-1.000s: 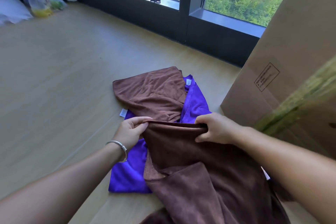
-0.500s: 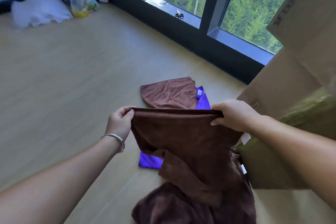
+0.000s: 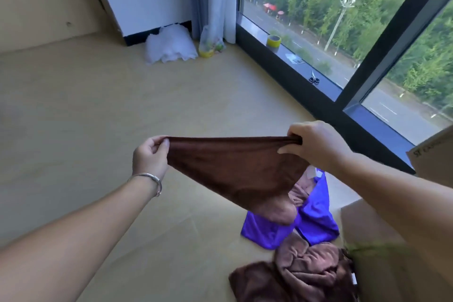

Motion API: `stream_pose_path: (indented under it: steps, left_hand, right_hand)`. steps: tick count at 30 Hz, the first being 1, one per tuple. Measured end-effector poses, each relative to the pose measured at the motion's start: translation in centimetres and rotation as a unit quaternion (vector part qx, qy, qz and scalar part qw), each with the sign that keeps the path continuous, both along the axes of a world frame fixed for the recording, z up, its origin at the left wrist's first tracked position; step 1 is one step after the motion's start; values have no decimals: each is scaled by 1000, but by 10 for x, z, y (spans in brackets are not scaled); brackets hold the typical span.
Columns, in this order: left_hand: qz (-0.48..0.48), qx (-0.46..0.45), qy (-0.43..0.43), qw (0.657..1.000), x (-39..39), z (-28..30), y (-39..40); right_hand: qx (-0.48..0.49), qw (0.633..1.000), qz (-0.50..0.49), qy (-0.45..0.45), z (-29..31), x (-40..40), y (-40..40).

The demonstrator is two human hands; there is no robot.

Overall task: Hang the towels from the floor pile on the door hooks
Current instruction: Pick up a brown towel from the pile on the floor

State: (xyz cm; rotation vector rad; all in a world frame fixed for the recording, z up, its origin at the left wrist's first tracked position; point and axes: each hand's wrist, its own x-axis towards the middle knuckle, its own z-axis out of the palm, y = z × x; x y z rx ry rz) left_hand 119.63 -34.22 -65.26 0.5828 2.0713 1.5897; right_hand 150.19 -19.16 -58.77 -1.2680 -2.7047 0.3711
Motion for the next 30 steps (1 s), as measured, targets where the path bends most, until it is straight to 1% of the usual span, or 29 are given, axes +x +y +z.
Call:
stream_pose_path:
  steps: [3, 7, 11, 13, 16, 19, 22, 26, 28, 30]
  left_hand:
    - [37, 28, 13, 999, -52, 46, -20]
    - [73, 49, 26, 996, -121, 93, -54]
    - [96, 48, 48, 993, -175, 125, -100]
    - [91, 29, 68, 993, -194, 134, -131]
    - [25, -34, 113, 993, -208, 136, -177]
    - [-20, -88, 118, 989, -214, 127, -220]
    - [-39, -135, 122, 983, -220, 120, -258]
    - [-47, -159, 99, 981, -227, 121, -298]
    - [-71, -166, 96, 979, -231, 128, -314]
    - [-99, -165, 87, 977, -234, 136, -327]
  right_hand:
    - [-10, 998, 37, 53, 39, -54, 1]
    - [10, 996, 21, 86, 71, -118, -7]
    - [34, 991, -17, 131, 92, -174, -23]
    - [12, 989, -34, 143, 92, -202, -40]
    - [-27, 993, -13, 112, 70, -239, -79]
    - [-77, 993, 57, 72, 36, -273, -133]
    - [-119, 983, 137, 29, 10, -306, -188]
    - [-169, 964, 204, -22, -11, -341, -251]
    - [-187, 955, 226, -39, -19, -357, -279]
    - [-203, 949, 239, -38, -26, -369, -302]
